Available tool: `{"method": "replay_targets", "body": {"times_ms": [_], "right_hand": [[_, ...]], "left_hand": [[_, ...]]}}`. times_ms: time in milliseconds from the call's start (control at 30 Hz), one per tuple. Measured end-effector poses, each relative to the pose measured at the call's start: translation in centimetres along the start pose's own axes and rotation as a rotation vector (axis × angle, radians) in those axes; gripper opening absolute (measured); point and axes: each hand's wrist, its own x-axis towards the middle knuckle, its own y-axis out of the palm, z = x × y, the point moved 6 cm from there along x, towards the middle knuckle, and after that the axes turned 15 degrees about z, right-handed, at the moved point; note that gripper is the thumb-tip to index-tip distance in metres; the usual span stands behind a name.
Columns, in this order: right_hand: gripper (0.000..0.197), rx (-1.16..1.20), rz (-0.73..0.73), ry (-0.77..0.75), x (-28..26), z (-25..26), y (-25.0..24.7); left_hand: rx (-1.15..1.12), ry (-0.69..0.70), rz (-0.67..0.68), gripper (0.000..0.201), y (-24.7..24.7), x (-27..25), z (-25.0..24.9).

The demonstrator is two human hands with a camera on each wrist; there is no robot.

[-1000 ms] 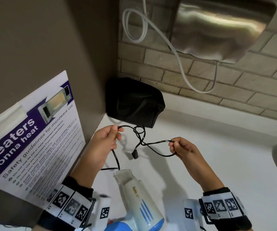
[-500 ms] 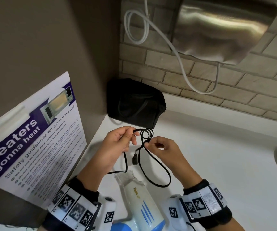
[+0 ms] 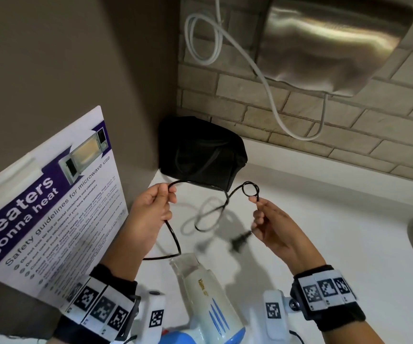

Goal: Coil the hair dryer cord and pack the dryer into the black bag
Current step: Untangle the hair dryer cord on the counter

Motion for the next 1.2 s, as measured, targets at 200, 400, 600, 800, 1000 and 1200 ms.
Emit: {"method": "replay_targets", "body": {"times_ms": [200, 400, 600, 800, 1000, 1200], "right_hand": [[0.022, -0.602, -0.048, 0.04, -0.2, 1.1, -2.3], [0.023, -0.848, -0.145, 0.004, 0.8, 1.0, -3.1], [0.026, -1.109, -0.187, -0.011, 2.2, 0.8, -3.1], [0.029, -1.28, -0.212, -0.207, 1.5, 2.5, 0.1], [0.029, -1.243, 0.152, -0.54, -0.9, 2.7, 9.0], [0.043, -1.256, 0.269, -0.521, 0.2, 0.3, 11.2]], "left_hand": [[-0.052, 0.037, -0.069, 0.03, -1.0, -0.1, -0.3], [-0.002, 0.013, 0.004, 0.03, 0.4, -0.3, -0.2], [0.086, -0.023, 0.068, 0.029, 2.2, -0.4, 0.3], [0.122, -0.044, 0.101, 0.028, 3.1, -0.4, 0.8], [0.218, -0.063, 0.183, 0.028, 4.5, -0.5, 1.2], [0.256, -0.063, 0.126, 0.031, 3.6, -0.3, 1.7]]}}
